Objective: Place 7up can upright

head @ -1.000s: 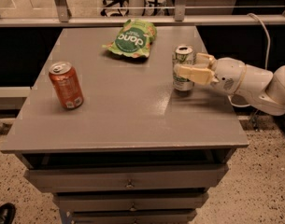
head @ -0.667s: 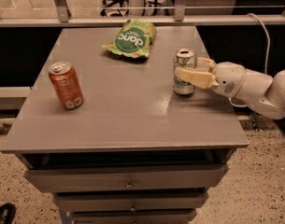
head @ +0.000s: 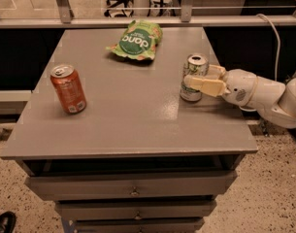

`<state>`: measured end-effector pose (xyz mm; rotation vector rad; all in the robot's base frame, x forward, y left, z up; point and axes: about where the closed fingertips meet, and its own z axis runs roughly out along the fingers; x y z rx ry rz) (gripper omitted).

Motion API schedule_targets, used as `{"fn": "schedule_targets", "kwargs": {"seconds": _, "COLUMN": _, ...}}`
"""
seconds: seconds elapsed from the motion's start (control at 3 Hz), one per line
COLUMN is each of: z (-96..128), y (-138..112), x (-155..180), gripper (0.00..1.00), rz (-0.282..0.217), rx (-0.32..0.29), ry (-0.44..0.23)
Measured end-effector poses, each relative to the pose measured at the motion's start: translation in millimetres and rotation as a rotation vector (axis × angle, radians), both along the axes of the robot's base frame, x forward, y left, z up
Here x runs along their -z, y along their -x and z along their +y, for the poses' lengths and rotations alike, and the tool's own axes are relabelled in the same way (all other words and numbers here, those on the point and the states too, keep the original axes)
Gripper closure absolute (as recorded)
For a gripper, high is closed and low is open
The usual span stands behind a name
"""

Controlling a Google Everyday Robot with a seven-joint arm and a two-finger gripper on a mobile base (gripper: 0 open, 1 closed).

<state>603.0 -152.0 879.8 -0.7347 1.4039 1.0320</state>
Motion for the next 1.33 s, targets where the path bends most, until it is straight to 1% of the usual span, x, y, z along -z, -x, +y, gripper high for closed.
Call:
{"fn": "schedule_targets", "kwargs": {"seconds": 0.33, "z": 0, "y": 0, "x": 0, "gripper": 0.01, "rz": 0.000, "rx": 0.000, "ry": 0.000}}
{"fn": "schedule_targets", "kwargs": {"seconds": 0.67, "z": -25, "y": 12, "x": -8, "gripper": 0.00, "rz": -0.017, "rx": 0.015, "ry": 0.100}}
{"fn": "schedule_targets", "kwargs": {"seconds": 1.0, "z": -75, "y": 34, "x": -36, "gripper": 0.00, "rz": -0.083, "rx": 0.060, "ry": 0.247}}
{"fn": "schedule_targets", "kwargs": {"seconds": 1.33, "z": -79, "y": 35, "x": -40, "gripper": 0.00, "rz": -0.091, "rx": 0.060, "ry": 0.256}}
